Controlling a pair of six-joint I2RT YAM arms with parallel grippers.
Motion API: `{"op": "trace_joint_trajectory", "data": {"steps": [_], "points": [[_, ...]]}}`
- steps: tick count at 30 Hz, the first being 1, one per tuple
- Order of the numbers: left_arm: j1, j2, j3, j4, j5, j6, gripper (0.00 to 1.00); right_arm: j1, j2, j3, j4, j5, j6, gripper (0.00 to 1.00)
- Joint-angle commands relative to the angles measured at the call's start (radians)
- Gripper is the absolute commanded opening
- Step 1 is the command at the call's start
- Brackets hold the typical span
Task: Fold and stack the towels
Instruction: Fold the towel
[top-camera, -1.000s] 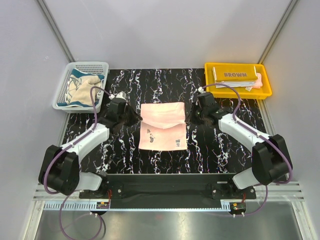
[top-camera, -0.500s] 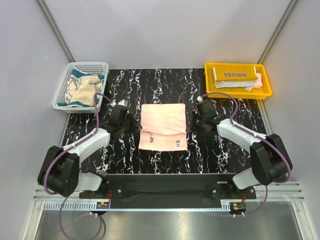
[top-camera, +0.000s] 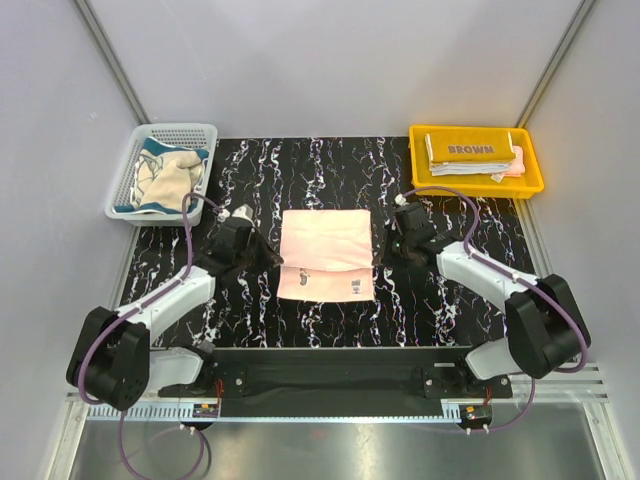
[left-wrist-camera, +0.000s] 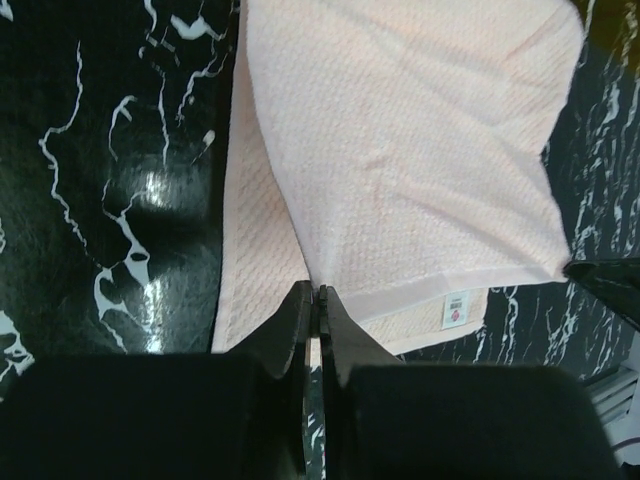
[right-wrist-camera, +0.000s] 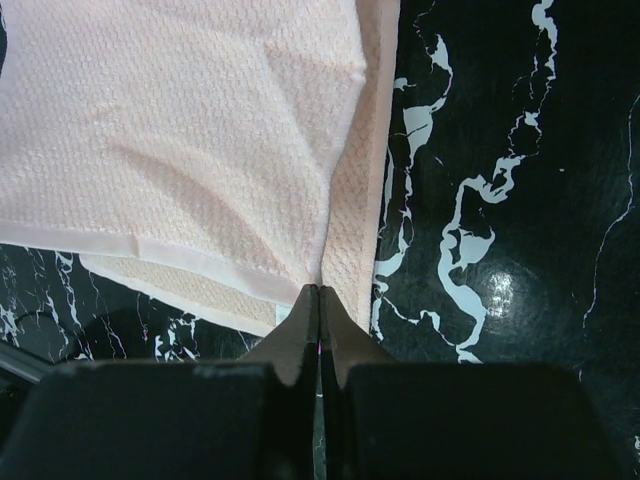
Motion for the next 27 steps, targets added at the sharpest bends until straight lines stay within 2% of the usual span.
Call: {"op": "trace_joint_trajectory", "data": {"steps": [1,16,27], "points": [[-0.009,-0.042,-0.032,0.006,-0.011,0.0,0.0,0.017,-0.057,-0.015,0.004,0.012,0.014,0.0],[-0.015,-0.143,-0.055,-0.058,-0.019,-0.002,0.0,0.045,-0.127,-0.049,-0.033,0.018,0.032,0.0],[-0.041,-0.169,-0.135,-0.041,-0.026,-0.028,0.0,0.071,-0.136,-0.121,-0.003,0.023,0.068,0.0]]}}
